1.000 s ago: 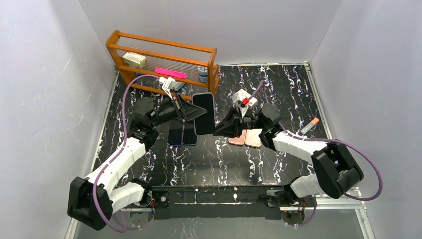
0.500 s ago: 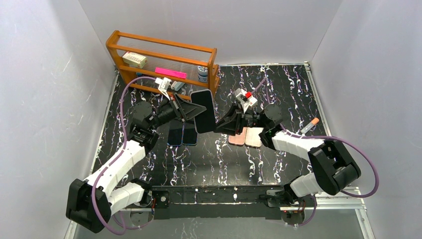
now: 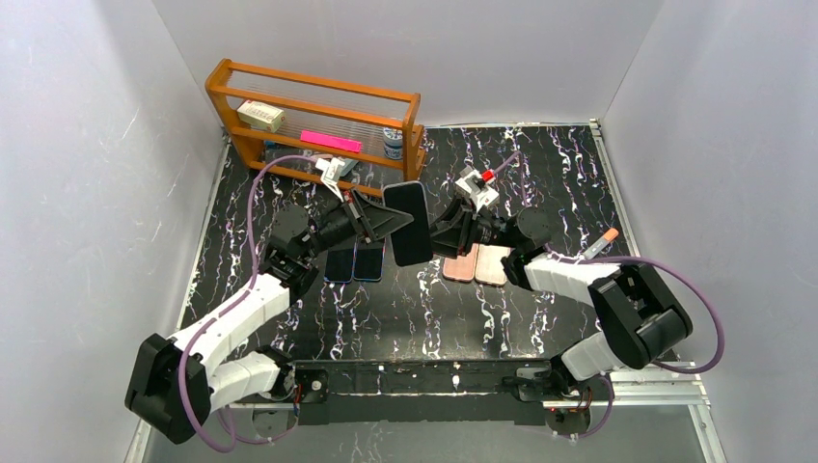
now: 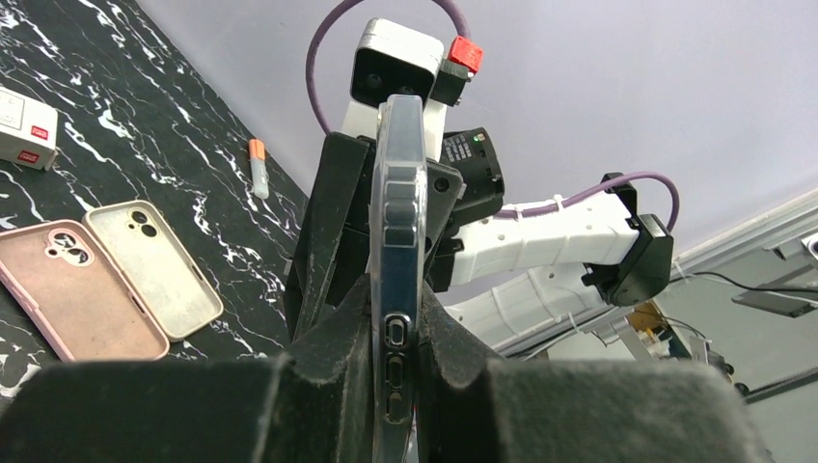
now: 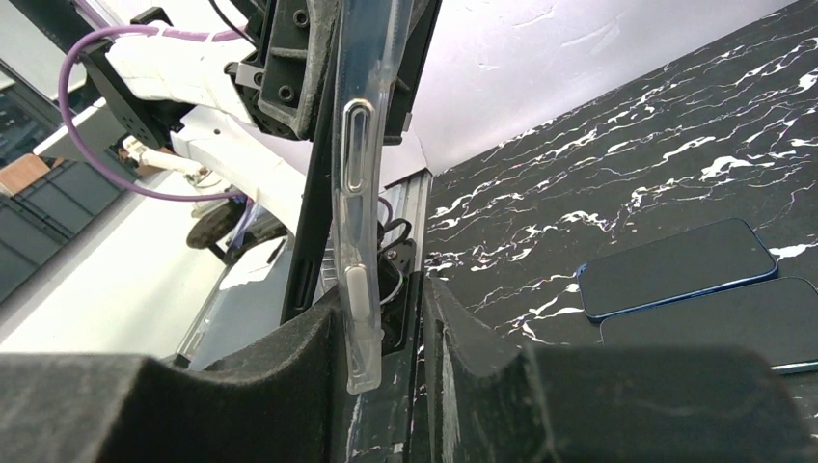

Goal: Take the phone out of the phone case
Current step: Remove the phone case from the phone.

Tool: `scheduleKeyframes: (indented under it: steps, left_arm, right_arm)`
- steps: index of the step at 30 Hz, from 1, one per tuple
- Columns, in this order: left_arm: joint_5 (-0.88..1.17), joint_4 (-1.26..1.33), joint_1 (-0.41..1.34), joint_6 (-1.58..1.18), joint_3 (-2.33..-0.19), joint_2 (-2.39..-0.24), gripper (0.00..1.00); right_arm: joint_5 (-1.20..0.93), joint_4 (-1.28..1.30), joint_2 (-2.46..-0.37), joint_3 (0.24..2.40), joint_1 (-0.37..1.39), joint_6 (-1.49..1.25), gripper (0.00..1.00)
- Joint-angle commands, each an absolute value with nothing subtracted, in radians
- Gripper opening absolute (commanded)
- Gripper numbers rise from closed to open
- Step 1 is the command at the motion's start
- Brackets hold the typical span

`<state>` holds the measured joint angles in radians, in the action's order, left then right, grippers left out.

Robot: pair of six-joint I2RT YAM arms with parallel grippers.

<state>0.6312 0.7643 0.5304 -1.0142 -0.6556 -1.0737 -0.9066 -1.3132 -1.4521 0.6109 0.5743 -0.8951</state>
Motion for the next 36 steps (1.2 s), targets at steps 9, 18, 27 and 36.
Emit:
scheduleKeyframes:
  steps: [9, 18, 27, 36]
  left_arm:
    - [0.642, 0.621, 0.599, -0.936, -0.698, -1.159, 0.0]
    - [0.376, 0.186, 0.588, -0.699, -0.827, -1.144, 0.36]
    - [0.17, -0.006, 0.586, -0.652, -0.889, -1.146, 0.62]
    - [0.023, -0.114, 0.656, -0.575, -0.951, -1.152, 0.92]
  right_arm:
    - [-0.769, -1.544, -1.531, 0.632, 0.569, -1.028, 0.13]
    - [-0.721, -1.436, -1.511, 0.549, 0.569, -0.981, 0.01]
    - [-0.617, -1.309, -1.478, 0.486, 0.57, -0.954, 0.01]
    - [-0.415, -0.953, -1.44, 0.506, 0.611, -0.981, 0.01]
